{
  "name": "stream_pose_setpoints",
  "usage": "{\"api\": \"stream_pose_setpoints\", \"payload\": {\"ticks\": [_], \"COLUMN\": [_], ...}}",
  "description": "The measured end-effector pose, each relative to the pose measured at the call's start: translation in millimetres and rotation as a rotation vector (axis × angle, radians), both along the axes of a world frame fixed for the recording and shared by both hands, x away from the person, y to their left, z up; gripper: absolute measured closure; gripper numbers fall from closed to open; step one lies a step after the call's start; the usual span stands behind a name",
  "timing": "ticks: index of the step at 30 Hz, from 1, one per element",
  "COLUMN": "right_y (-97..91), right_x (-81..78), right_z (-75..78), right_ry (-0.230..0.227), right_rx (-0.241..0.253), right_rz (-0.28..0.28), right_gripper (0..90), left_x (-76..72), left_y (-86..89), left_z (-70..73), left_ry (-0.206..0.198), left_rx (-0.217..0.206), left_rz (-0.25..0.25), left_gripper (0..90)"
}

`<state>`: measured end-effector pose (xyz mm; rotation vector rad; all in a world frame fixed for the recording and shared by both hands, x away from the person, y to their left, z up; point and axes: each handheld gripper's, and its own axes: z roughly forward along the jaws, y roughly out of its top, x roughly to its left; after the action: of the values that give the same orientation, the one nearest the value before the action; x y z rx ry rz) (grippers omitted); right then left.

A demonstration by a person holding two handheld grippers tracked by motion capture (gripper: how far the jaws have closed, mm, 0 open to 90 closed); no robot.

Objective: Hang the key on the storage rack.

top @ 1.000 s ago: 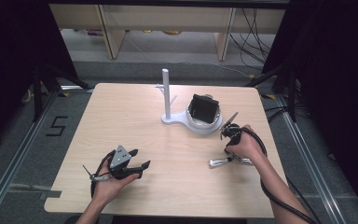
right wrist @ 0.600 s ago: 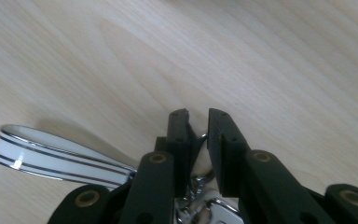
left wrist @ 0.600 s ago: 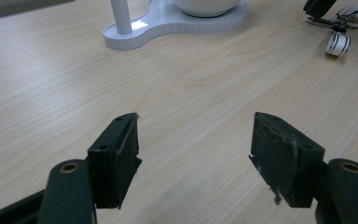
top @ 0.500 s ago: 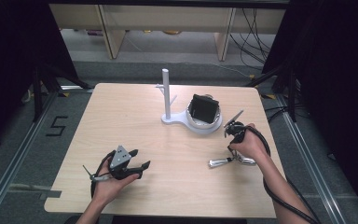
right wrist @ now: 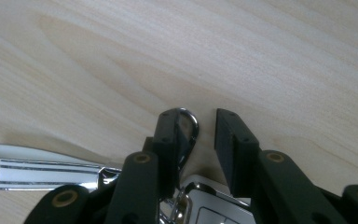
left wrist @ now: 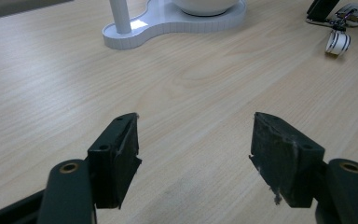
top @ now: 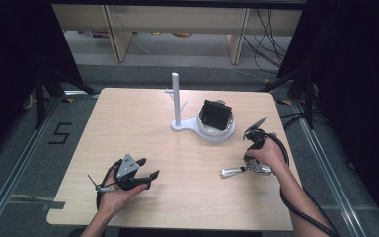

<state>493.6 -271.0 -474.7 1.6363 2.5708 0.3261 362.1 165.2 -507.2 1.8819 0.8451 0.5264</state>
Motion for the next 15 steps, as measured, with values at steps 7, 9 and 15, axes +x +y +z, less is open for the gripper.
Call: {"api": "stream_pose_setpoints", "payload": {"ticks": [7, 9, 15], "right_y": [15.3, 20.2, 19.2], "right_x": [-3.3, -3.8, -2.9], "right_z": [2.7, 3.1, 4.0], "right_ry": [0.049, 0.057, 0.073], "right_rx": [-0.077, -0.095, -0.082], "right_rz": [-0.036, -0.042, -0.053], "right_gripper": [83.3, 85.3, 86.9], "left_x": [-0.3, -0.2, -0.1], "left_y": [-0.7, -0.1, 0.4], "left_z": [-0.1, 0.1, -0.4], "left_ry": [0.002, -0.001, 0.002], "left_rx": [0.001, 0.004, -0.007], "left_rz": [-0.003, -0.005, -0.006], "left_gripper": [31.7, 31.7, 31.7]}}
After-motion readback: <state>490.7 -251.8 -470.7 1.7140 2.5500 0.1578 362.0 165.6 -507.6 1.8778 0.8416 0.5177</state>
